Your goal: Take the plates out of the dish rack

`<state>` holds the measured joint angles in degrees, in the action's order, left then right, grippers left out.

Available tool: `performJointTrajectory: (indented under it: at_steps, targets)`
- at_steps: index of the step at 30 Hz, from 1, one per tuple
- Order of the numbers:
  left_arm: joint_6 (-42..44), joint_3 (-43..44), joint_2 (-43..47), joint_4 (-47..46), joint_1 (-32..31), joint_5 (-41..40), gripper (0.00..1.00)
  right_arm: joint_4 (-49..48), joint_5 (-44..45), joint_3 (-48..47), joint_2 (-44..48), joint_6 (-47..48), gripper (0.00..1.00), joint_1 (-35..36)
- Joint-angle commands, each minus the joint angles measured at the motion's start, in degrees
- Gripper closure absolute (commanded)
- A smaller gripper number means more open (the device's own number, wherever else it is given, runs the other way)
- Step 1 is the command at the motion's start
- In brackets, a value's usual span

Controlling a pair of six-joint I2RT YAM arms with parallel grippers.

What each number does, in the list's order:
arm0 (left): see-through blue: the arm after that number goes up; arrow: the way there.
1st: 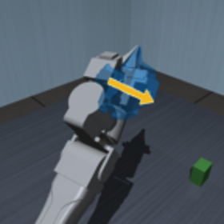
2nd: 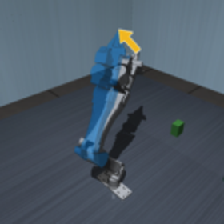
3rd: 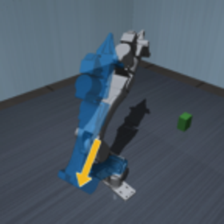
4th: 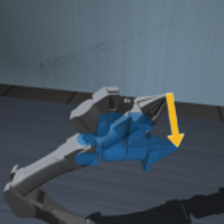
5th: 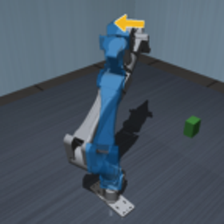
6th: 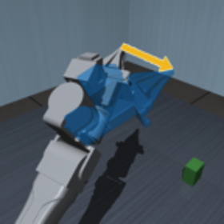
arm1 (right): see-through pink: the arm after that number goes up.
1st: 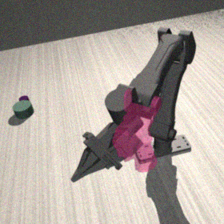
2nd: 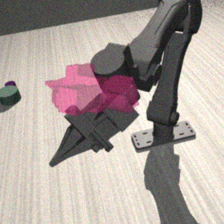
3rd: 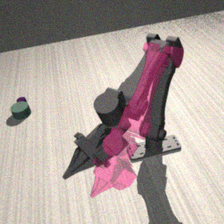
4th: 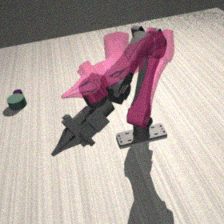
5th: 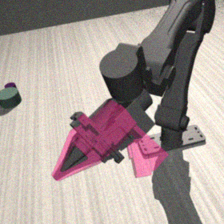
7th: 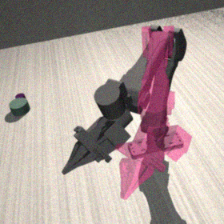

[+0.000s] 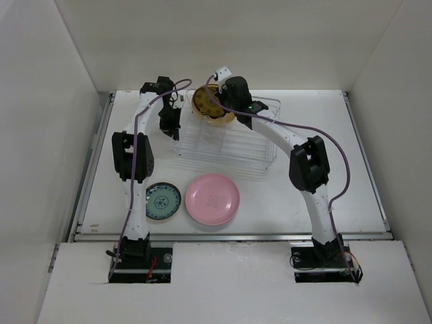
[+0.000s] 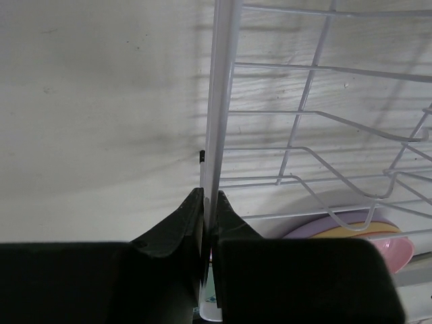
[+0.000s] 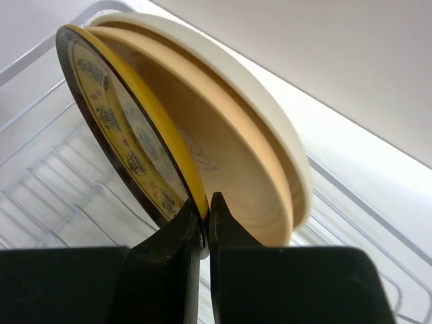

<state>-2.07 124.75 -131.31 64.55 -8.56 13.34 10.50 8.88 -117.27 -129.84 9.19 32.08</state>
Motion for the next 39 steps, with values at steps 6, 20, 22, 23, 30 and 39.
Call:
performJointTrajectory:
  at_steps: [6,20,22,23,30,39]
  targets:
    - [-9.62,0.16,0.17,0.92,1.00,-2.45,1.00,3.47,15.01,0.91,5.56,3.99,1.00,1.75]
    - [-20.87,-9.52,3.16,-2.50,3.46,1.15,1.00,2.33,2.46,9.69,17.07,0.74,1.00,3.34]
    - [-20.87,-9.52,2.46,-3.03,3.46,3.53,1.00,2.94,1.93,9.70,17.60,-0.48,1.00,3.34]
    - [-20.18,-8.57,2.46,-3.03,3.46,3.53,1.00,3.47,1.93,9.70,17.60,-0.49,1.00,3.34]
    - [-8.68,2.48,-2.11,1.18,3.46,-1.03,1.00,10.66,-9.56,8.12,18.66,-2.77,1.00,3.34]
    - [-3.65,1.38,2.89,-2.15,3.46,-1.04,0.40,19.47,-20.93,12.06,23.40,-8.39,1.00,3.34]
